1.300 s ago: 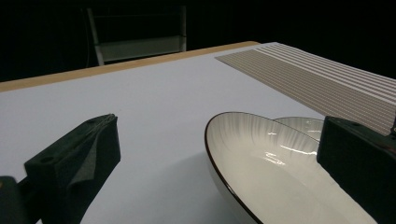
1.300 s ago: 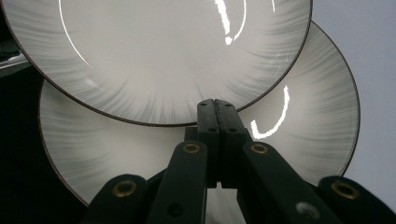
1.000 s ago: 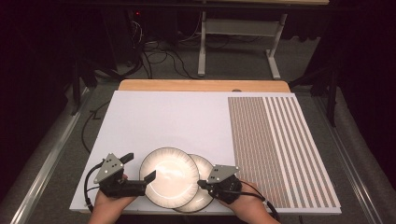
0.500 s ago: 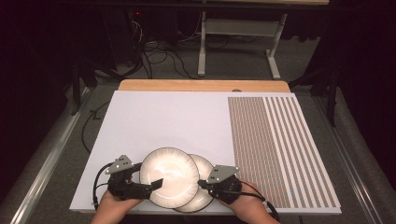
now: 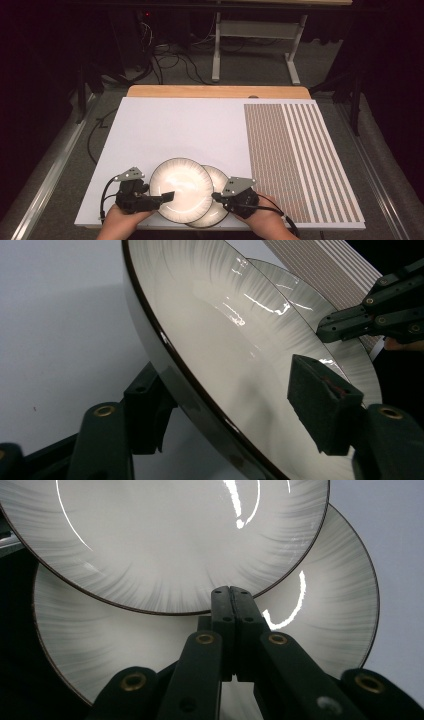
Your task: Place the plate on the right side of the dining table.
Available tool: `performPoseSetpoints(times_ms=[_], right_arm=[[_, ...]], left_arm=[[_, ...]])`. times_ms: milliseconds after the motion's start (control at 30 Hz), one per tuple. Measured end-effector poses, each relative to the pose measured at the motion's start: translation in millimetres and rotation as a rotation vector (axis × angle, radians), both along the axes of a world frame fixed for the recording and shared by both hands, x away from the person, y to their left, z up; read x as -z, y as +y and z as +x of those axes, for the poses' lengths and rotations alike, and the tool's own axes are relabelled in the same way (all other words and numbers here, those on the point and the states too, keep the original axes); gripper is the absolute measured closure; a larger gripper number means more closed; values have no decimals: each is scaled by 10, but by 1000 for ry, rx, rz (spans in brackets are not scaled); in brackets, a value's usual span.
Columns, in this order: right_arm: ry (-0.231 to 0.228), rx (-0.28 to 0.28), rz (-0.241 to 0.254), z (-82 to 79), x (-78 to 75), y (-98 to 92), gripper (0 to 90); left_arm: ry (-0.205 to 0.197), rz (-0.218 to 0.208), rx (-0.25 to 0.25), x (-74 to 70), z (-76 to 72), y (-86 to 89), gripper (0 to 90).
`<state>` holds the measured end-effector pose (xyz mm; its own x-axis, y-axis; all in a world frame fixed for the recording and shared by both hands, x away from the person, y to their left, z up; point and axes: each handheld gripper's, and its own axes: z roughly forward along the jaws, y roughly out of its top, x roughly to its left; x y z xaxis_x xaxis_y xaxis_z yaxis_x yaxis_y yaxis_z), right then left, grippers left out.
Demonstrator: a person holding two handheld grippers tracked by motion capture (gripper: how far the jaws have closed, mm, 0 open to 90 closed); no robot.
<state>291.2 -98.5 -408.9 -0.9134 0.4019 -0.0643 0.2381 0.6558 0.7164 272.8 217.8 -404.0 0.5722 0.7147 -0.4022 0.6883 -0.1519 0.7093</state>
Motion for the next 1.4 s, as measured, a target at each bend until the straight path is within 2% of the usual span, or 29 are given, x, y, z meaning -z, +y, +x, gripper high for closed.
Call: performPoseSetpoints(times_ms=[33, 133, 300, 367, 633, 767, 967, 1167, 1400], right_arm=[[3, 3, 3, 0, 1, 1, 900], [5, 6, 4, -1, 1, 1, 900], [5, 7, 4, 1, 2, 0, 900], [2, 9, 1, 1, 0, -2, 900], [4, 14, 9, -5, -5, -11, 900], [-6, 16, 11, -7, -13, -20, 900], [-11, 16, 14, -9, -15, -21, 900], [-7, 19, 21, -21, -41, -43, 895], [-30, 32, 64, -42, -112, -106, 838]], left_arm=[[-2, 6, -7, -2, -2, 1, 429], [1, 16, -18, -7, -3, 3, 465], [25, -2, -31, -11, 7, 23, 490], [26, 7, -40, -11, 6, 23, 532], [56, -13, -53, 0, 33, 44, 560], [52, -41, -66, -17, 28, 60, 604], [60, -55, -72, -17, 29, 67, 620], [77, -107, -77, 6, 46, 115, 646], [67, -140, -92, -11, 36, 143, 684]])
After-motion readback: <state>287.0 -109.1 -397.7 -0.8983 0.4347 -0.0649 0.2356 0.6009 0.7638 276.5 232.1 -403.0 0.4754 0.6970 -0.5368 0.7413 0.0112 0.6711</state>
